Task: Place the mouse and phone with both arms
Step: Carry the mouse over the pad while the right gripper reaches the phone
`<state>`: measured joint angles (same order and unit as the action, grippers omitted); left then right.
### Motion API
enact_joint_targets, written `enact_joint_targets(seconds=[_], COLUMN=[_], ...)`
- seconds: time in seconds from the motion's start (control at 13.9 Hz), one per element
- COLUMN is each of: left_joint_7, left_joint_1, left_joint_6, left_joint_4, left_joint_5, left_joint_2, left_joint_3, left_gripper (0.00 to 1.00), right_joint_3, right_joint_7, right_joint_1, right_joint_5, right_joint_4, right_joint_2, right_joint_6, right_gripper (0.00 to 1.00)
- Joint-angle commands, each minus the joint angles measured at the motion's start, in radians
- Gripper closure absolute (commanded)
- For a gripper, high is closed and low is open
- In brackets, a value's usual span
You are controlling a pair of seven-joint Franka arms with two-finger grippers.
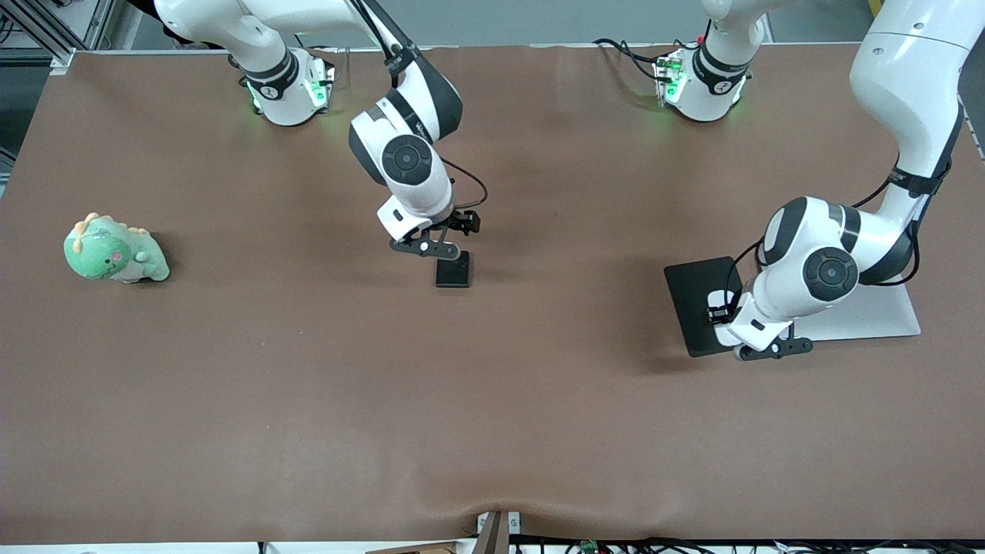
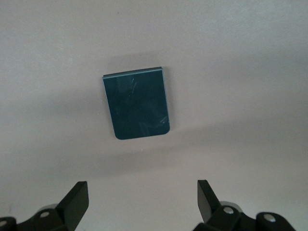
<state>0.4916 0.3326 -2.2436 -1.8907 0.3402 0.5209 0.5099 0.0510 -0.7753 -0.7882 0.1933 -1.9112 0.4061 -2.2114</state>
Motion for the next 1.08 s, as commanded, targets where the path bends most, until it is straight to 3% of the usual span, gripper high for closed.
enact_joint_targets(seconds=[0.0, 0.43, 0.65, 0.93, 1.0], left_joint_7=[0.030, 0.028, 0.024, 0.025, 0.025], left_joint_1=[0.014, 0.041, 0.078, 0.089, 0.089], left_joint_6=[-0.066, -0.125, -0.203, -0.234, -0.235], left_joint_4=[-0.033, -0.096, -0.160, -0.174, -0.176], left_joint_5=[0.011, 0.022, 0.023, 0.023, 0.023], left_joint_2=[0.016, 0.025, 0.021, 0.031, 0.033], left_joint_3=[0.007, 0.005, 0.004, 0.004, 0.004], left_gripper=[1.00, 1.00, 1.00, 1.00, 0.96], right_joint_3=[0.012, 0.015, 0.016, 0.016, 0.016], right_joint_7=[-0.015, -0.001, -0.001, -0.001, -0.002], right_joint_1=[-0.013, 0.003, 0.014, 0.012, 0.011], right_joint_5=[0.006, -0.029, -0.052, -0.054, -0.054], right_joint_4=[-0.024, -0.054, -0.037, 0.001, 0.011], right_joint_2=[0.019, 0.028, 0.083, 0.128, 0.141], right_joint_6=[-0.071, -0.152, -0.215, -0.228, -0.238], right_gripper=[0.00, 0.00, 0.00, 0.00, 0.00])
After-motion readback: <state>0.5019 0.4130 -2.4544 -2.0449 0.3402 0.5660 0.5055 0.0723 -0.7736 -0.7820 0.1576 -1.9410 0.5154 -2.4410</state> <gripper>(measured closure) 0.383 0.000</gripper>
